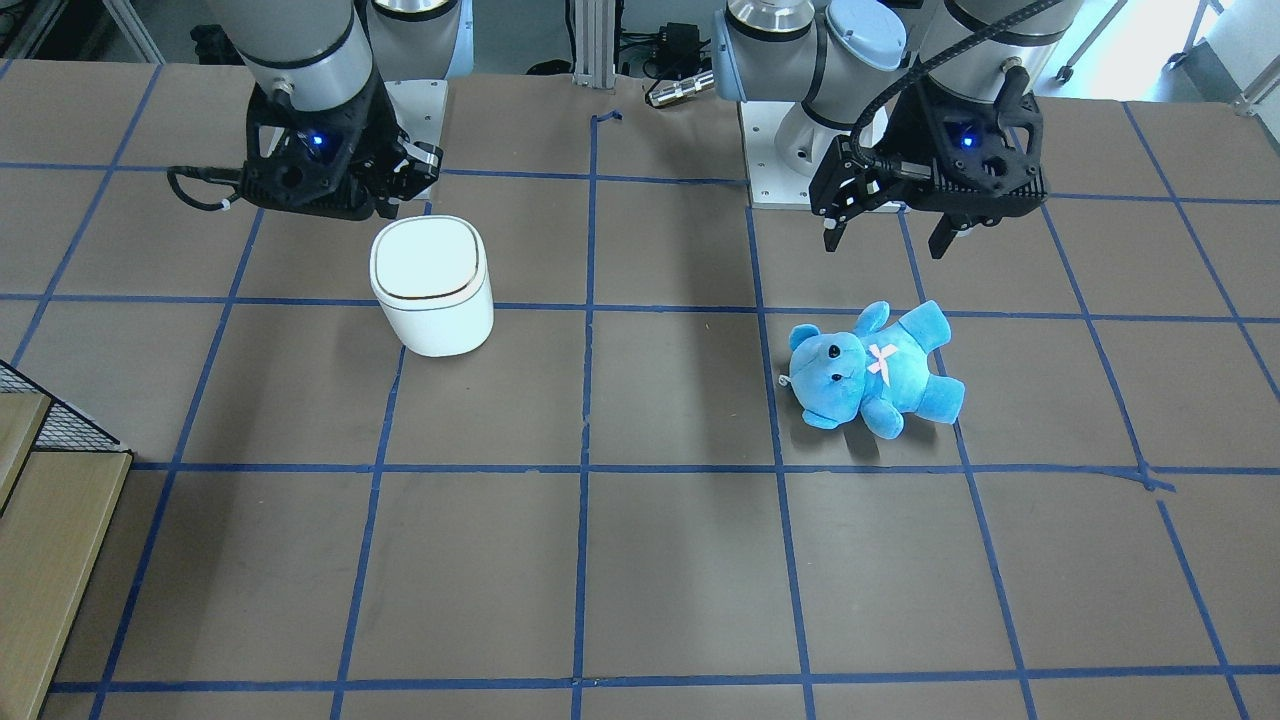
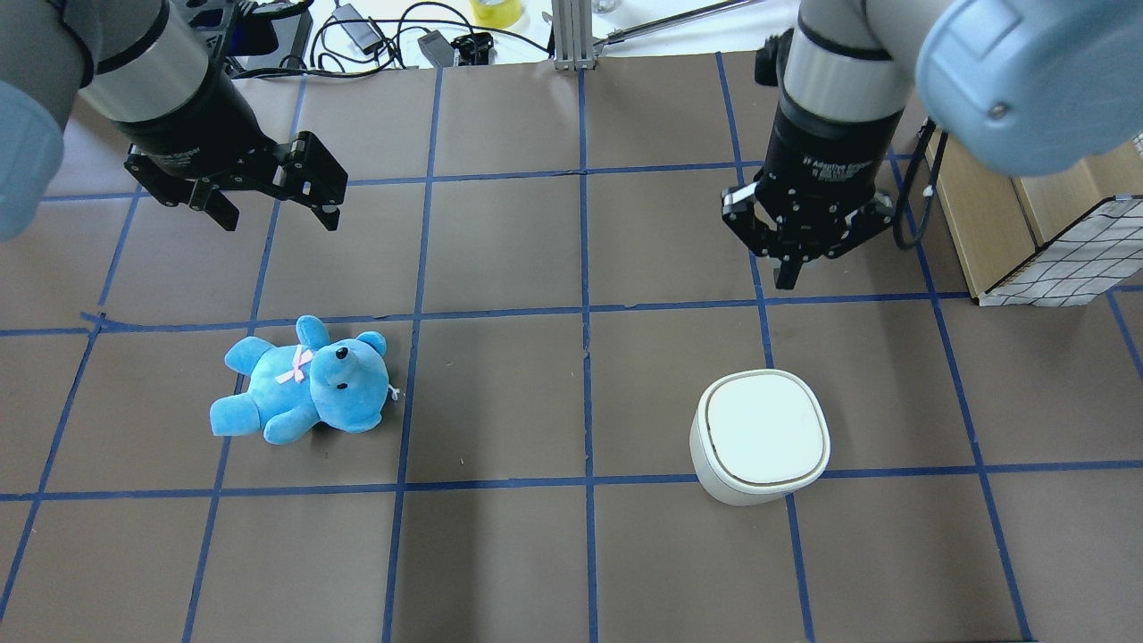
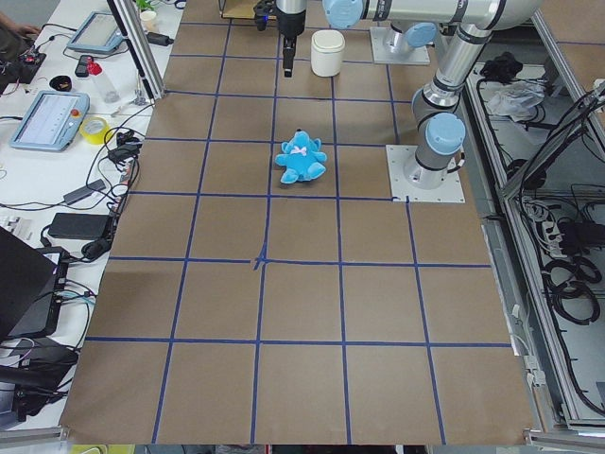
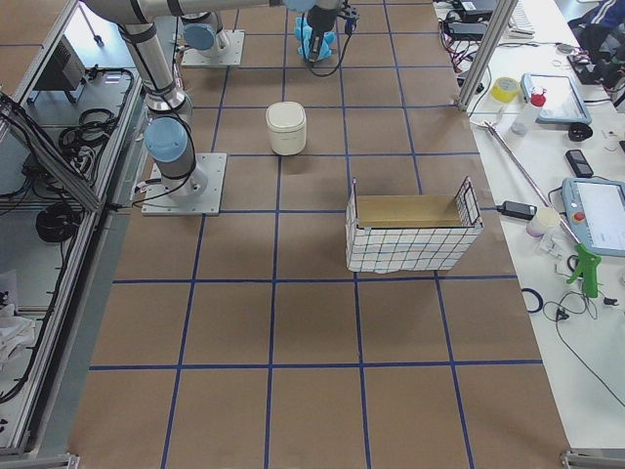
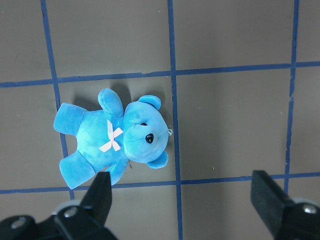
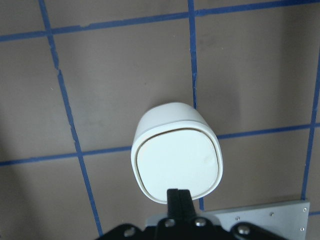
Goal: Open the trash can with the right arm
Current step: 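Lower the right gripper toward the white trash can's lid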
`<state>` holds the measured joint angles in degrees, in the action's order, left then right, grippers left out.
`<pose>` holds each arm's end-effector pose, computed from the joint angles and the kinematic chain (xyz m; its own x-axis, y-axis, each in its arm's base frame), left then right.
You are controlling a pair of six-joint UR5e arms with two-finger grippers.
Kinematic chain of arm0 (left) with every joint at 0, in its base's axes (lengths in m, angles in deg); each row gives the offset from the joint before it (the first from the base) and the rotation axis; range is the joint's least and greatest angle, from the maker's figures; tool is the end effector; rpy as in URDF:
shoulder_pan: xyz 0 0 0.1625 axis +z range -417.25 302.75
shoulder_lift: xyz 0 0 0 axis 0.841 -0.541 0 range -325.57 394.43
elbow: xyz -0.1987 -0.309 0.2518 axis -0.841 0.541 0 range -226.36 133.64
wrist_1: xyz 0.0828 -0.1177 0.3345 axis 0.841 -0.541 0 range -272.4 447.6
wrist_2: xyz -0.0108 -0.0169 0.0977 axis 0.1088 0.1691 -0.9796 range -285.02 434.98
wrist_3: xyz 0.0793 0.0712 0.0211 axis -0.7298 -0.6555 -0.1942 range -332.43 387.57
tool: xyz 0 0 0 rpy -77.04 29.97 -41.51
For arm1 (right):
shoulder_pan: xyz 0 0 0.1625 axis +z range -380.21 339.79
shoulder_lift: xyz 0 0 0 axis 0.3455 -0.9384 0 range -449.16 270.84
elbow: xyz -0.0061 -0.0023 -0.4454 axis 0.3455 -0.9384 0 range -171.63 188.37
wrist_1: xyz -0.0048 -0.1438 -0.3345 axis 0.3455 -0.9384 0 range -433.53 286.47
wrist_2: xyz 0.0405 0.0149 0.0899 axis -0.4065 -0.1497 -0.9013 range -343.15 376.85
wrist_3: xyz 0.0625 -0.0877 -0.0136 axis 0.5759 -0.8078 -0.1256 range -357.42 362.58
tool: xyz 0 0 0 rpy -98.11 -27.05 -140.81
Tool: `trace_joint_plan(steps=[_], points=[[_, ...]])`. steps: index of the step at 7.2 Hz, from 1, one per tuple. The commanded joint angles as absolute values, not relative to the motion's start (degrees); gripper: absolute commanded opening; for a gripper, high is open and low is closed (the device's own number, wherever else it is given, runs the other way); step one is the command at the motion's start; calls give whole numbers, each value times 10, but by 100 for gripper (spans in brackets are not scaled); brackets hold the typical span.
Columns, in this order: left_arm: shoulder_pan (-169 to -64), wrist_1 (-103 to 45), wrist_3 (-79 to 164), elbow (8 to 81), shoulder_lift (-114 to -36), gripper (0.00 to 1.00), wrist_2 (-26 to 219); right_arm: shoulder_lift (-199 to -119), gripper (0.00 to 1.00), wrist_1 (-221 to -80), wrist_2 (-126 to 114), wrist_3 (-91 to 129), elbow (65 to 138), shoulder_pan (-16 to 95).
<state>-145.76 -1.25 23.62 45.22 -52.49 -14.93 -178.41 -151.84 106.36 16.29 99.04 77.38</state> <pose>-0.1227 -0.4228 0.5121 -0.9991 0.0429 -0.0017 0.0430 0.9980 -0.0461 0.1882 -0.3957 0.4711 -0.9937 0.1023 0.0457 0.1100 0.9687 0.2226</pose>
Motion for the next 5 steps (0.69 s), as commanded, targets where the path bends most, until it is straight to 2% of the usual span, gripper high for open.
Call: trace_joint_plan(steps=[1,3,5], points=[[-1458,-13,236,452,-525,100,-149,-1792,0,-1560,1070,160,1088,774],[-1458,-13,236,452,-525,100,-149,-1793,0,-1629,1072,160,1170,774],[-1458,-13,236,452,-525,100,-149,-1788,0,-1659,1087,159,1210,774]])
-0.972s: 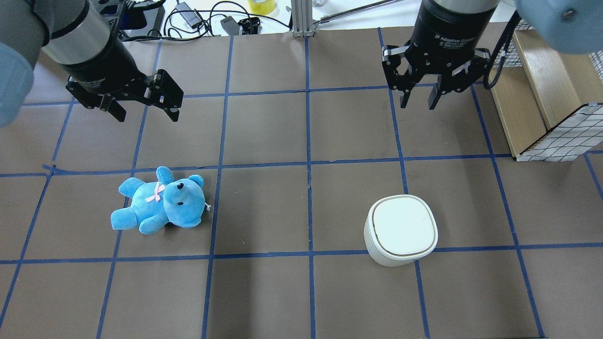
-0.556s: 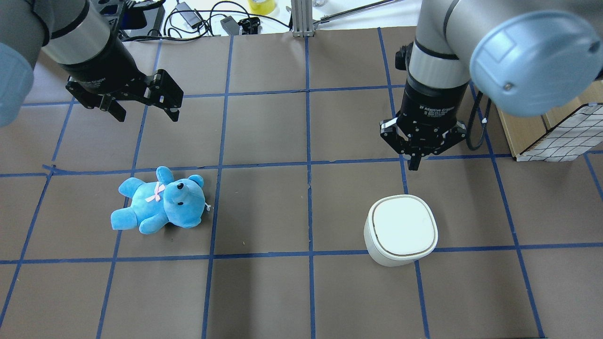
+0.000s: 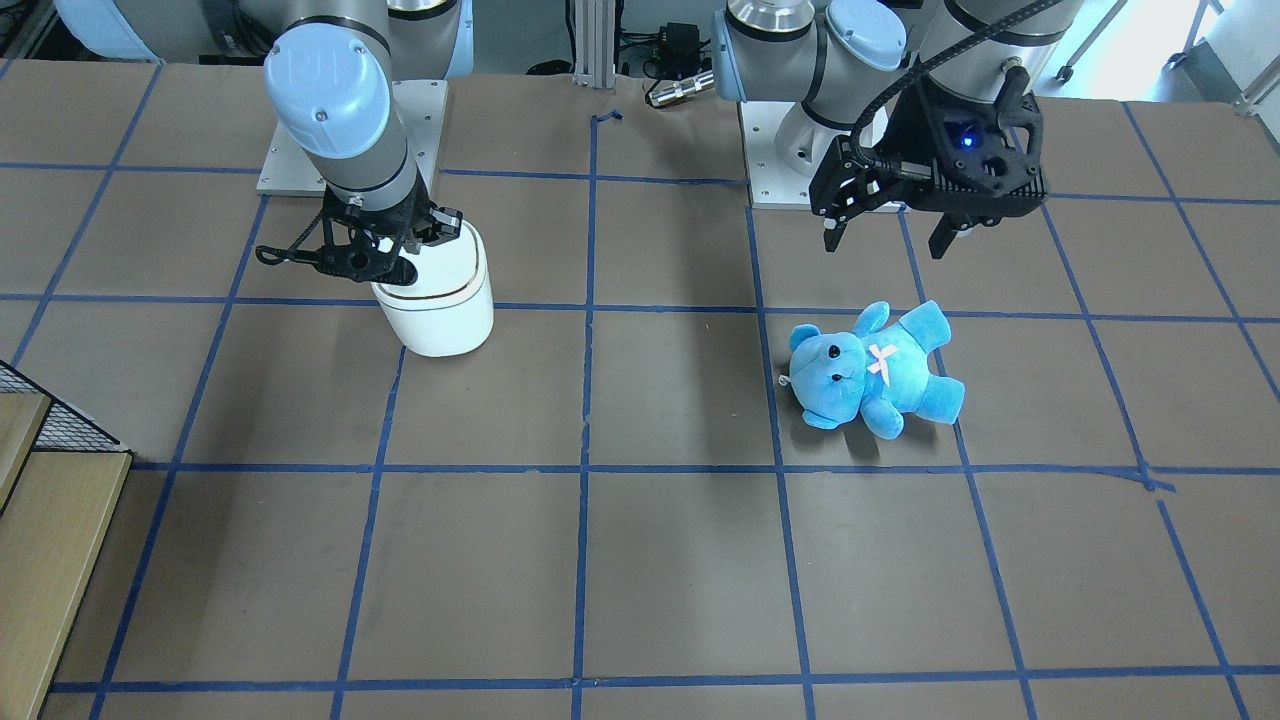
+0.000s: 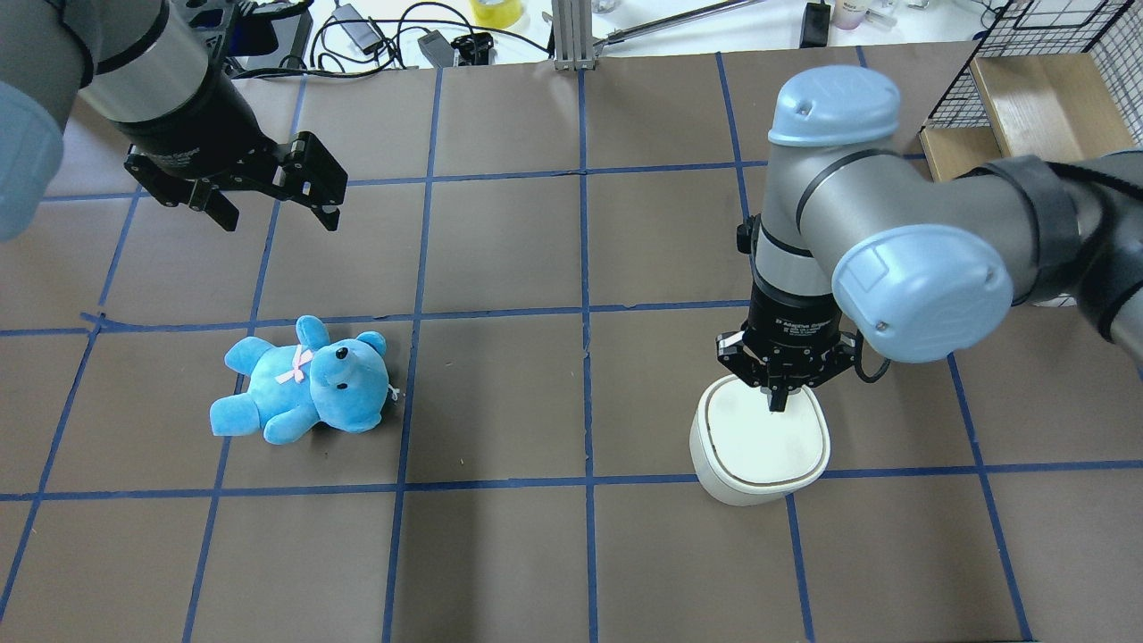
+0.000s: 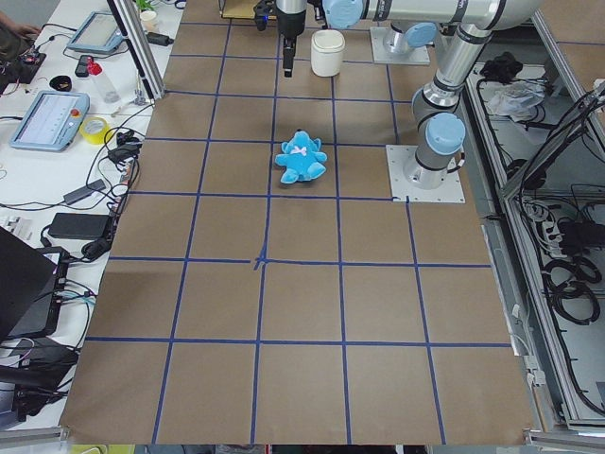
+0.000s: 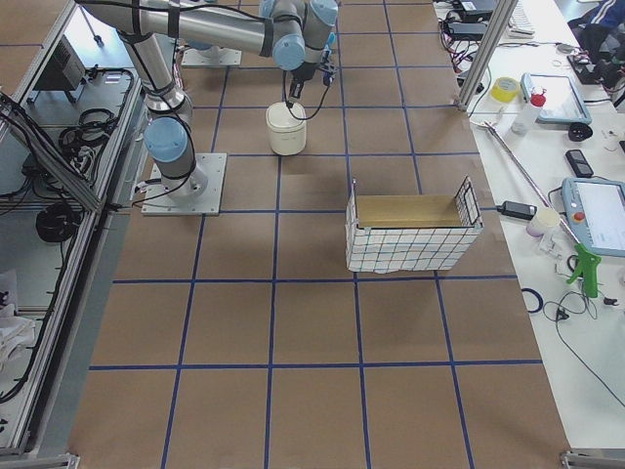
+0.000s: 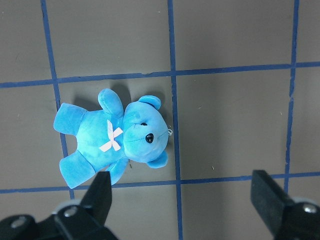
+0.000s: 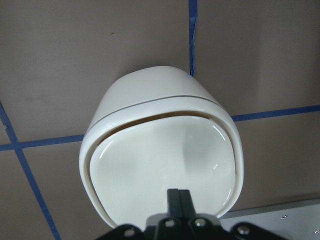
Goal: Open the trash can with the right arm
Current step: 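Press the right gripper down on the lid's edge farthest from the robot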
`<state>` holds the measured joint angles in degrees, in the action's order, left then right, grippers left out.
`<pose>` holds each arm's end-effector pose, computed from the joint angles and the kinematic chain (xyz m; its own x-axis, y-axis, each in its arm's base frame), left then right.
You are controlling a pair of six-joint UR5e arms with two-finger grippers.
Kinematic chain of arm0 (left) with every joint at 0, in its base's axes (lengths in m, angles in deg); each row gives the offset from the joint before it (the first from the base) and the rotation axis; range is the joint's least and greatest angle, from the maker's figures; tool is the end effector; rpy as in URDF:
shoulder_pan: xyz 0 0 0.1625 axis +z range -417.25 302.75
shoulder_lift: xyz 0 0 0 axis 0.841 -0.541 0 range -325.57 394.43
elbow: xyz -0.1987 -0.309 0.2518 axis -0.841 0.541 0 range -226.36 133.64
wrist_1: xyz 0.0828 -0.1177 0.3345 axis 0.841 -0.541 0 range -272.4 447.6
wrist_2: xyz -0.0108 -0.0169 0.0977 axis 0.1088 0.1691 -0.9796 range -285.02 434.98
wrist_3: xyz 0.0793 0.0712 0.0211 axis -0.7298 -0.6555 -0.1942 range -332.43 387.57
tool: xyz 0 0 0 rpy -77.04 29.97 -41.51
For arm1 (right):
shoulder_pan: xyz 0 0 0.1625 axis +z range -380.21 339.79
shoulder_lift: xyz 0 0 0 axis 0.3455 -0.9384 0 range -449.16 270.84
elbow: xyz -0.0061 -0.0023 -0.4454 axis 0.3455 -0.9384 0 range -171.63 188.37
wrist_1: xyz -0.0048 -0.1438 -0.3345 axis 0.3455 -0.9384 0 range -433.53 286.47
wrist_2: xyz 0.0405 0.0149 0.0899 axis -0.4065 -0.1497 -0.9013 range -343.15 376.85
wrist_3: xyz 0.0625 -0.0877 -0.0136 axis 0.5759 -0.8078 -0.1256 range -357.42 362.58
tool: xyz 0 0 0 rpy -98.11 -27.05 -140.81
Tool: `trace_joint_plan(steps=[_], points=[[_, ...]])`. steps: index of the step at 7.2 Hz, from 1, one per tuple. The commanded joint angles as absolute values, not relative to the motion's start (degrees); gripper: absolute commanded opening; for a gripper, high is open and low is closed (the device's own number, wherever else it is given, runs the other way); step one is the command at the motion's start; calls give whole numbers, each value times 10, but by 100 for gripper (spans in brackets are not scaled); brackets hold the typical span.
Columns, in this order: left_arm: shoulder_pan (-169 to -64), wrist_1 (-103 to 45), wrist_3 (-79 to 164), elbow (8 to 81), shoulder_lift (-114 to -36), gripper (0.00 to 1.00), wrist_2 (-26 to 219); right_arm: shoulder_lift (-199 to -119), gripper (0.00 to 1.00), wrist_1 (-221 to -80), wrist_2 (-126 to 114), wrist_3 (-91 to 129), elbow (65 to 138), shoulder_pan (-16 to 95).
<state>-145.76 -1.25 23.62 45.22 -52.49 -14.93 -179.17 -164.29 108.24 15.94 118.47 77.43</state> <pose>-0.1227 -0.4228 0.5121 -0.9991 0.0429 -0.0017 0.0430 0.9980 -0.0461 0.1796 -0.3556 0.3560 -0.9920 0.0790 0.0988 0.1066 0.9424 0.3170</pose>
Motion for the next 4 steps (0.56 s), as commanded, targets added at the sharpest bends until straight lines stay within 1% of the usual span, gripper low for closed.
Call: trace_joint_plan(steps=[1,4], points=[[-1458,-13,236,452,-525,100,-149,-1786,0,-1660,1087,156,1215,774],[-1458,-13,236,452,-525,100,-149,-1779,0,-1659,1087,144,1222,774]])
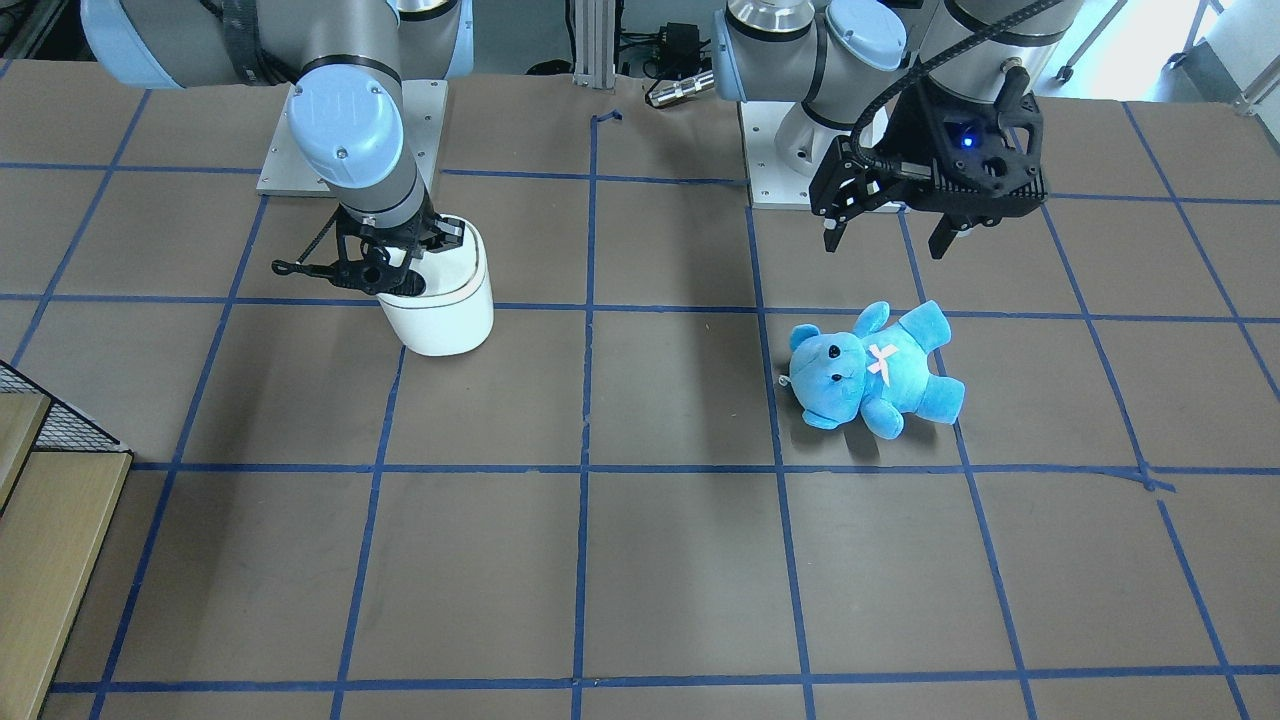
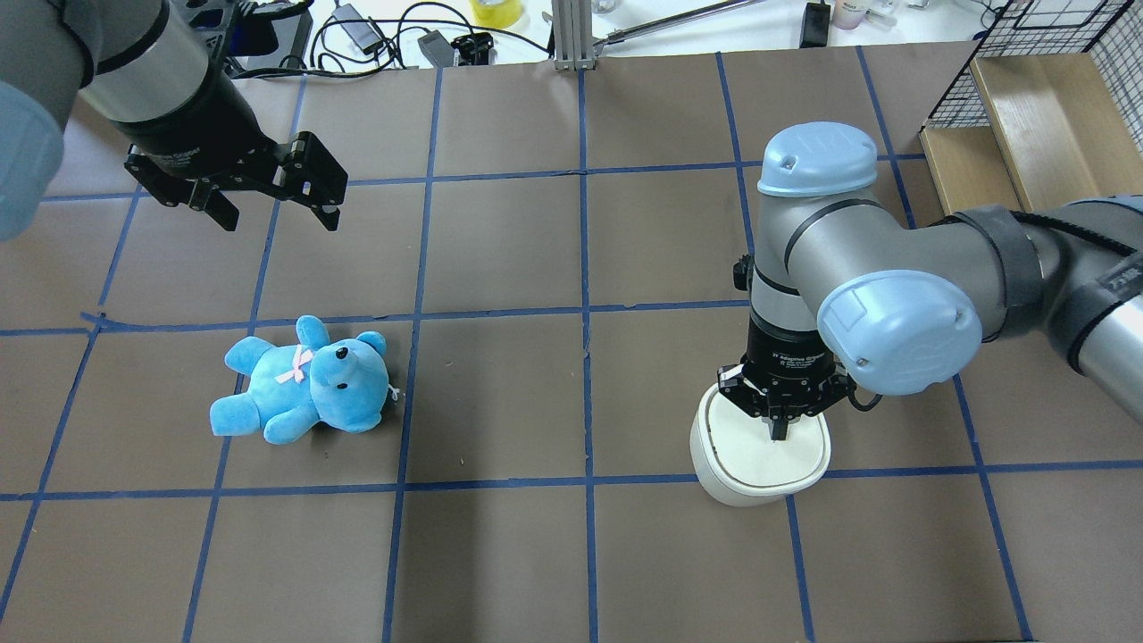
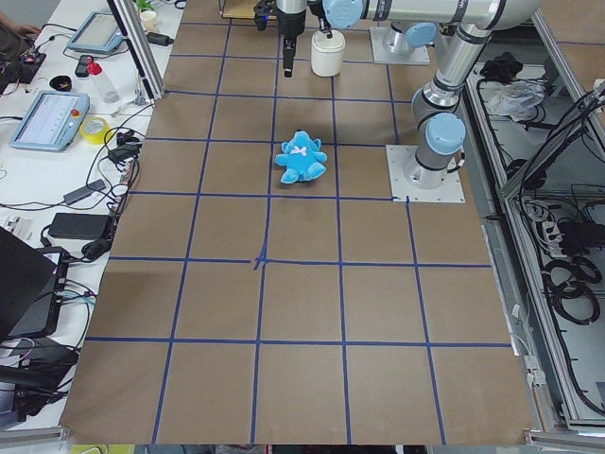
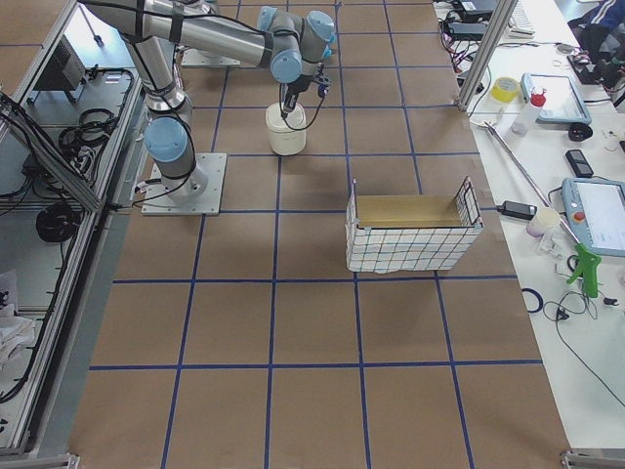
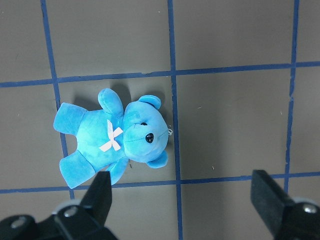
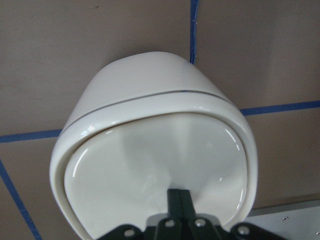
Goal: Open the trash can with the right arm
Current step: 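Press the right gripper down on the lid's edge farthest from the robot, then lift the right gripper away, leaving the lid tipped open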
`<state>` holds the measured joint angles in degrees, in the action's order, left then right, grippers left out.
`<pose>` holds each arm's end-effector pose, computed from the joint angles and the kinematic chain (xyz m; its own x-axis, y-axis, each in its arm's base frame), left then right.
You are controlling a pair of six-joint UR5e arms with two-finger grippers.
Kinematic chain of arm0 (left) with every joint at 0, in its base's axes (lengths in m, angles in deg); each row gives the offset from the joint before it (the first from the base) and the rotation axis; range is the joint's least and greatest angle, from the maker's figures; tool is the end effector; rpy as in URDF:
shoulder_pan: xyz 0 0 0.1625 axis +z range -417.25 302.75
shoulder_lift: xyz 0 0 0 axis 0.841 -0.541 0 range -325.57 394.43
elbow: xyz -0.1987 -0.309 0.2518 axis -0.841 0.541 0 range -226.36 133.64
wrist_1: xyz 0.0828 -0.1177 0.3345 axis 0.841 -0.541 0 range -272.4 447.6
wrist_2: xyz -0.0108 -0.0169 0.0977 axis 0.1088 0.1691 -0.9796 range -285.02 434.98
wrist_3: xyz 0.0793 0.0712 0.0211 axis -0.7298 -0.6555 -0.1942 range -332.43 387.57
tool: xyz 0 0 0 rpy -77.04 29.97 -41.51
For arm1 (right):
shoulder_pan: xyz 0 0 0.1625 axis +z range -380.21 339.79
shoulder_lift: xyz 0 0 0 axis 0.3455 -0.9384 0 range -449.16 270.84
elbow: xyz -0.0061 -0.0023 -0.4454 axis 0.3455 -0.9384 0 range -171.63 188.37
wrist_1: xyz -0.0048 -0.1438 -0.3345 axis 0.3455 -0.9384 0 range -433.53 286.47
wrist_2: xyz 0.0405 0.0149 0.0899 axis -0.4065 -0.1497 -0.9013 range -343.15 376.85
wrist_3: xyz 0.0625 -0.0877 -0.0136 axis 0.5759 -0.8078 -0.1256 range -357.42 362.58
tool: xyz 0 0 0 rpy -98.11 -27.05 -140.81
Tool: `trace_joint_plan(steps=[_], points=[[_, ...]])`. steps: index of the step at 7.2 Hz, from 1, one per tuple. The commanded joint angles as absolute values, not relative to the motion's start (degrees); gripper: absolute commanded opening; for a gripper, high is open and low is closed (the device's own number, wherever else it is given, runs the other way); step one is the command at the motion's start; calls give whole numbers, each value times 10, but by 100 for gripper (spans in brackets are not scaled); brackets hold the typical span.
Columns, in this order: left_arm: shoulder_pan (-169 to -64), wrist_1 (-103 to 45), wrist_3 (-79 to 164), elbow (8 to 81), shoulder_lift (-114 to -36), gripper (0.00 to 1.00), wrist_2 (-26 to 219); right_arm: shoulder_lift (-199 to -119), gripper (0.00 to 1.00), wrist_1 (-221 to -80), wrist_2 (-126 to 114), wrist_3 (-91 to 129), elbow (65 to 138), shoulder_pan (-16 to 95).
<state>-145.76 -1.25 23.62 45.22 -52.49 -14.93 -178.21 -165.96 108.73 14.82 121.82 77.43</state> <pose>-0.1227 -0.4228 0.5121 -0.9991 0.0429 -0.0017 0.0430 0.9980 -0.0461 0.1775 -0.3473 0.3299 -0.9926 0.0531 0.1090 0.0892 0.9289 0.3594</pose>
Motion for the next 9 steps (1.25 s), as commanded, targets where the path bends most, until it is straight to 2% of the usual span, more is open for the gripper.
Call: trace_joint_plan(steps=[1,2,3,4,9], points=[[-1458,-13,236,452,-525,100,-149,-1779,0,-1660,1087,144,1221,774],[-1458,-13,236,452,-525,100,-149,-1782,0,-1659,1087,144,1210,773],[-1458,-13,236,452,-525,100,-149,-1785,63,-1657,1079,147,1185,773],[-1458,-13,236,452,-525,100,-149,-1791,100,-1649,1071,145,1152,773],[-1458,-13,236,452,-525,100,-149,-1792,100,-1605,1047,145,938,773]])
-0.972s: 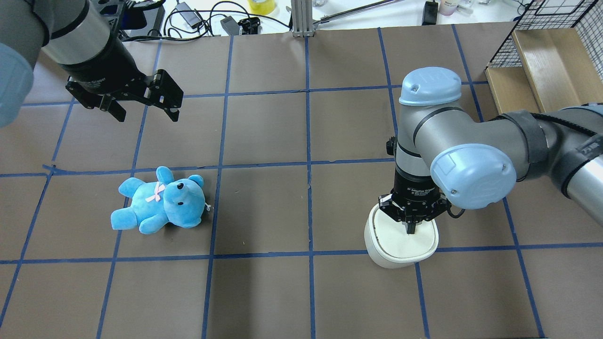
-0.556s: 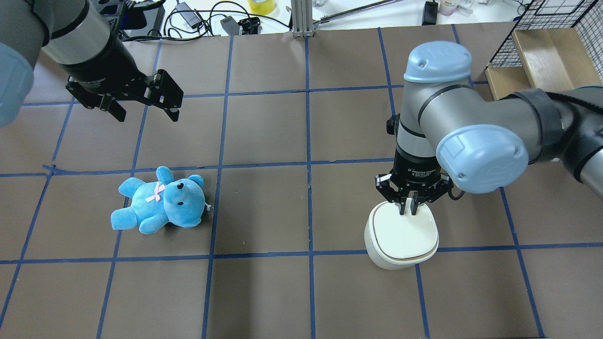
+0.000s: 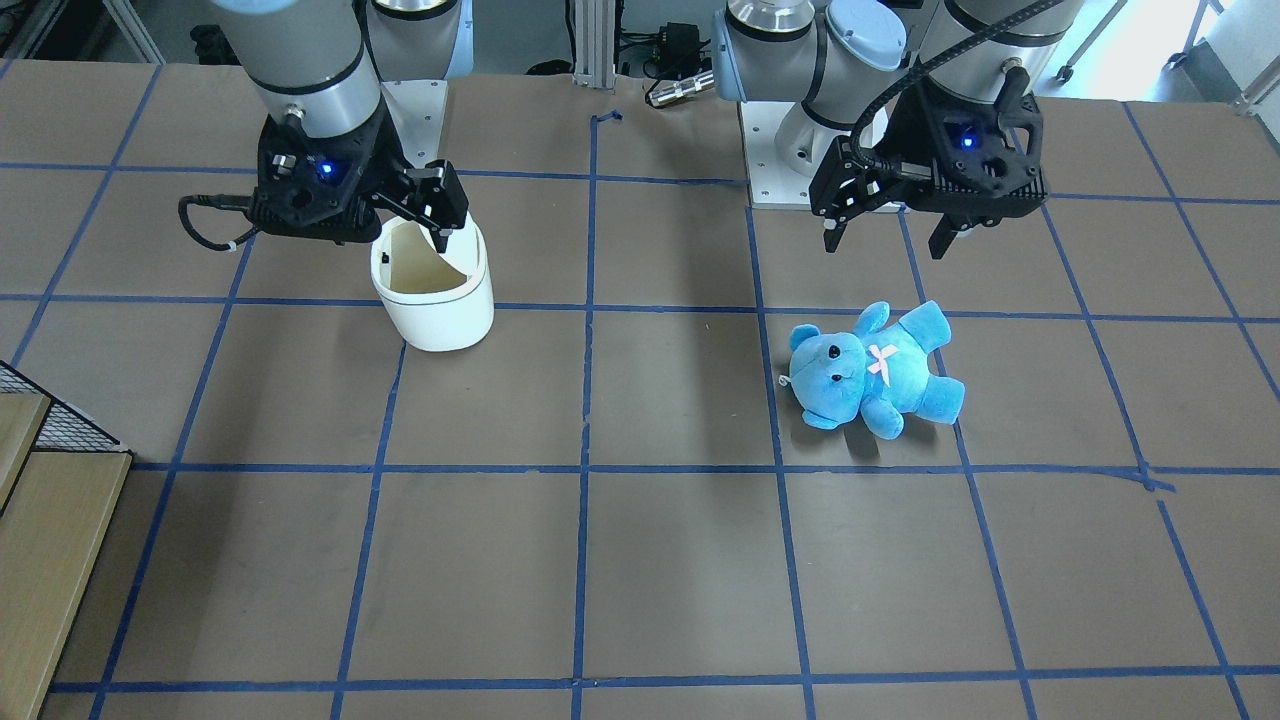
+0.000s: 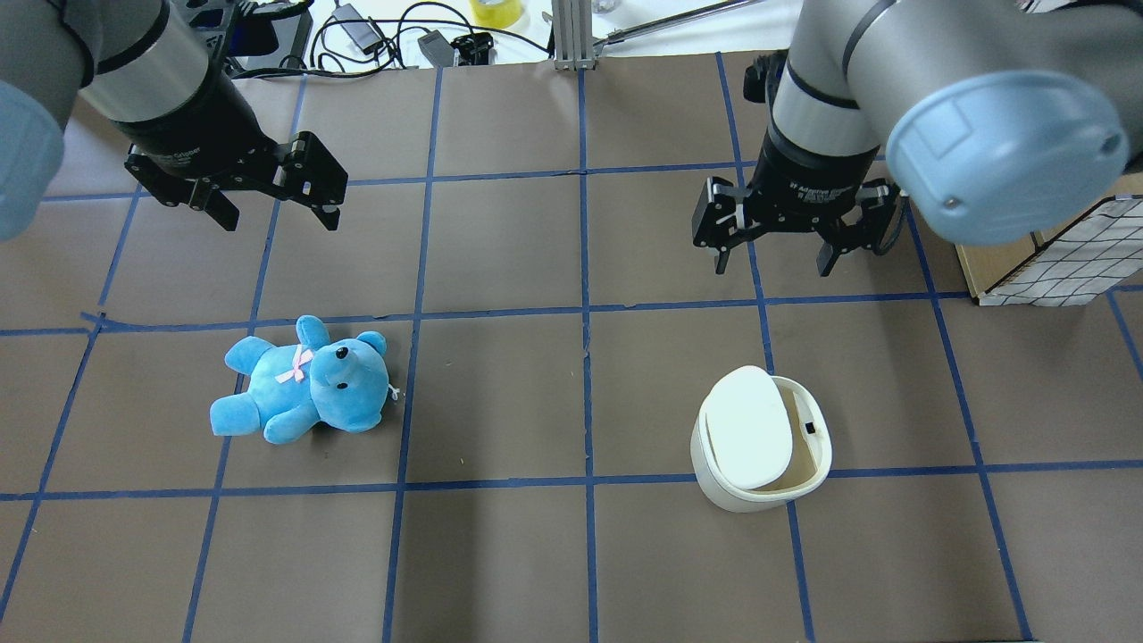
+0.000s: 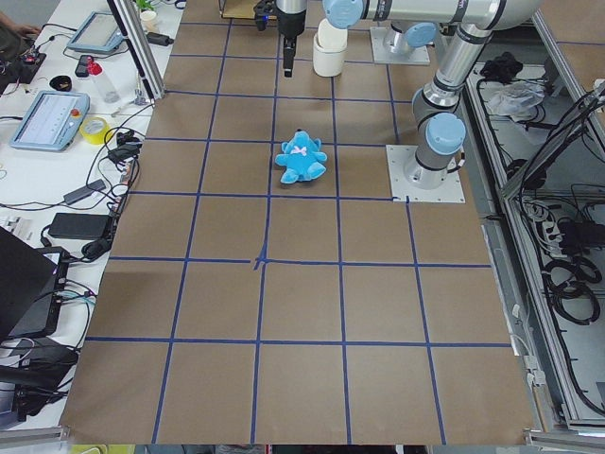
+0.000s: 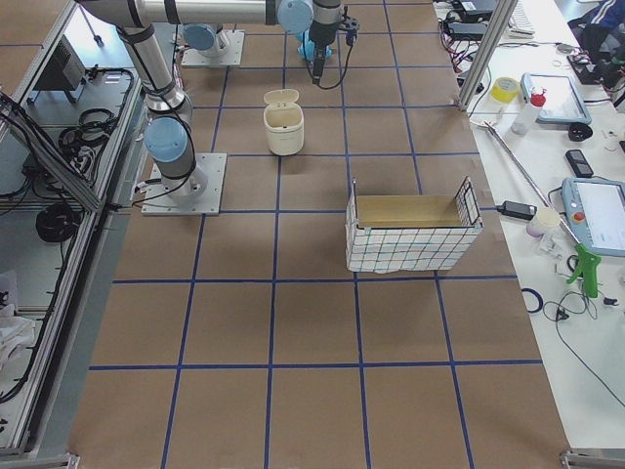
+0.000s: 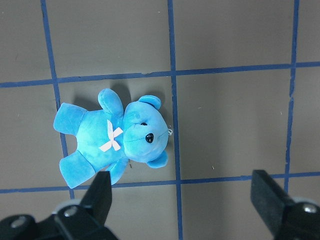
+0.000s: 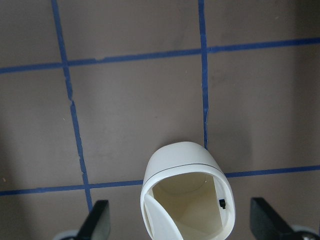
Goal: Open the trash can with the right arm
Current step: 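Lift the right gripper away, leaving the lid tipped open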
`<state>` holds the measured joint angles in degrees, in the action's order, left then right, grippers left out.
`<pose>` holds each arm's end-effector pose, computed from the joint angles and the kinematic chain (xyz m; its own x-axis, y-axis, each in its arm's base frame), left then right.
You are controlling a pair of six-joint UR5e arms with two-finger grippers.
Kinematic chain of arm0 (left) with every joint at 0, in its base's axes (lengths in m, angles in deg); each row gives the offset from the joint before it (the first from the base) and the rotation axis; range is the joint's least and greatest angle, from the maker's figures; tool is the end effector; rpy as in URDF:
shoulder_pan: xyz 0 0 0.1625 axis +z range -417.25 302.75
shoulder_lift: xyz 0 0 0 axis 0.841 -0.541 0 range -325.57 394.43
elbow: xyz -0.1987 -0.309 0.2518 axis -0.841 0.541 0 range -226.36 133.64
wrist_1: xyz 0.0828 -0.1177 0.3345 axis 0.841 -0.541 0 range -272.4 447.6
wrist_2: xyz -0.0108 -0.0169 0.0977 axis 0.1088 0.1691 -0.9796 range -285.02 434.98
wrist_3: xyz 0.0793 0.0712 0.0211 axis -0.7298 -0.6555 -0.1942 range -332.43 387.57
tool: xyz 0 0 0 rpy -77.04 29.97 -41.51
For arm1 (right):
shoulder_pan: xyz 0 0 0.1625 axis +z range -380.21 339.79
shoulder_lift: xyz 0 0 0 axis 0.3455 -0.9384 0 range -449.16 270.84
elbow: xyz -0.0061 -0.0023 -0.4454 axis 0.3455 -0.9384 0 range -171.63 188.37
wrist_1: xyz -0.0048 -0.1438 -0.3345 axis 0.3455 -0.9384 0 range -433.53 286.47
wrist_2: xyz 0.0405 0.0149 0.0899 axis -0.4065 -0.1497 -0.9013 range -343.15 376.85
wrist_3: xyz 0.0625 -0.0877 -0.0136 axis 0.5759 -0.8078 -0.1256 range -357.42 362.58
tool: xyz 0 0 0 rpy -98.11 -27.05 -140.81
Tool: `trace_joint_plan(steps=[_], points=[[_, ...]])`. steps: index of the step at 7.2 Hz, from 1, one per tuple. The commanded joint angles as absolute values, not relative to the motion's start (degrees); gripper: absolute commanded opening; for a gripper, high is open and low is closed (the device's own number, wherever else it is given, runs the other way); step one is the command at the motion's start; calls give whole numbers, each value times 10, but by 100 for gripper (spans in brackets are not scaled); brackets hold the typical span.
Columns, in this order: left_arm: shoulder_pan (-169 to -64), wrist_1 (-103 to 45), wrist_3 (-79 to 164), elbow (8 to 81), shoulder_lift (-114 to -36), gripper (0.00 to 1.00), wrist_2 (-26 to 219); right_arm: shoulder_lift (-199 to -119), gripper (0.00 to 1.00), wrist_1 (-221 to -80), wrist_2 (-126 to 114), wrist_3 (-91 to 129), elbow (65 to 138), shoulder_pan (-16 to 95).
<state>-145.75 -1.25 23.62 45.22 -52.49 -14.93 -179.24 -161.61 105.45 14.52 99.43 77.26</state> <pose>-0.1226 -0.4228 0.5121 -0.9991 0.0428 -0.0017 0.0428 0.9980 -0.0461 0.1910 -0.4109 0.4886 -0.9968 0.0789 -0.0134 0.0780 0.9954 0.0548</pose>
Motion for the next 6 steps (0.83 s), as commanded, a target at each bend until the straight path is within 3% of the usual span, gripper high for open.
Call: trace_joint_plan(steps=[1,6], points=[[-1458,-13,236,452,-525,100,-149,-1789,100,-1612,1043,145,917,774],[-1458,-13,236,452,-525,100,-149,-1792,100,-1606,1071,137,912,770]])
